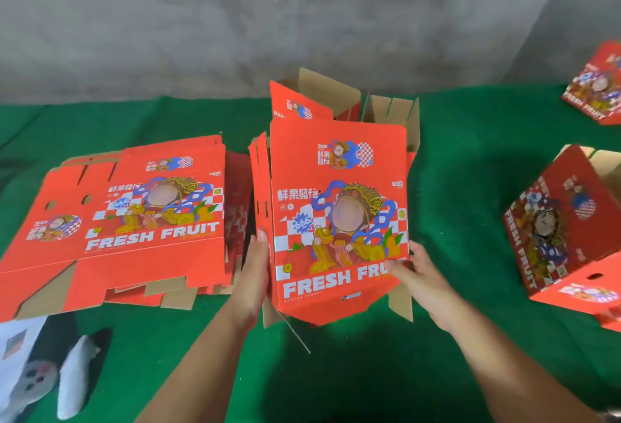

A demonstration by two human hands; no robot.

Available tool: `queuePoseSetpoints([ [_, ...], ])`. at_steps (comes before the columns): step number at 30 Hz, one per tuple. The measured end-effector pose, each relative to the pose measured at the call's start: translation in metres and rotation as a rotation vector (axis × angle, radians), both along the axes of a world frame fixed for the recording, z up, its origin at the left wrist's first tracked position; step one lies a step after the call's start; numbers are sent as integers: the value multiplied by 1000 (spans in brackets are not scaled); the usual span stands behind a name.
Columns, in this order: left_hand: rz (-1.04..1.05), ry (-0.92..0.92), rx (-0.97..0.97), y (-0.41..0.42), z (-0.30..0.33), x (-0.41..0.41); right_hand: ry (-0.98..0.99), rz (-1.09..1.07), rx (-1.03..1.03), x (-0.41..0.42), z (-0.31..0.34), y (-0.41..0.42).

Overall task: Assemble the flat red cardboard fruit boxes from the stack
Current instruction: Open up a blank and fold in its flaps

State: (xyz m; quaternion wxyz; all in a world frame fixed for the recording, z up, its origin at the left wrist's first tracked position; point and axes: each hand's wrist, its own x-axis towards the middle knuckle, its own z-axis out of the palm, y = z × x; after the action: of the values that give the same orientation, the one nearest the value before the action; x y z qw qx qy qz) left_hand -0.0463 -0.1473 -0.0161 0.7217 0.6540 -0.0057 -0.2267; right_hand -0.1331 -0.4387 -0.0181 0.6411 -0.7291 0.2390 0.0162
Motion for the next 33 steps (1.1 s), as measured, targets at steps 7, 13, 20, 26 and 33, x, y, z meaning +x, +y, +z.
queuePoseSetpoints([
  [7, 226, 214, 19, 9, 3, 14, -34, -10, -48, -2, 16, 1],
  [13, 229, 251, -98, 19, 14, 11, -91, 92, 226, 6, 54, -6],
  [20, 103, 242, -123, 30, 26, 3, -139, 264, 115, 2, 63, 5],
  [26, 152, 235, -21, 30, 42, 0, -98, 200, 107, 0, 87, 4],
  [33, 152, 177, 77, 21, 68, 17, 85, 245, 196, 2, 119, -18],
])
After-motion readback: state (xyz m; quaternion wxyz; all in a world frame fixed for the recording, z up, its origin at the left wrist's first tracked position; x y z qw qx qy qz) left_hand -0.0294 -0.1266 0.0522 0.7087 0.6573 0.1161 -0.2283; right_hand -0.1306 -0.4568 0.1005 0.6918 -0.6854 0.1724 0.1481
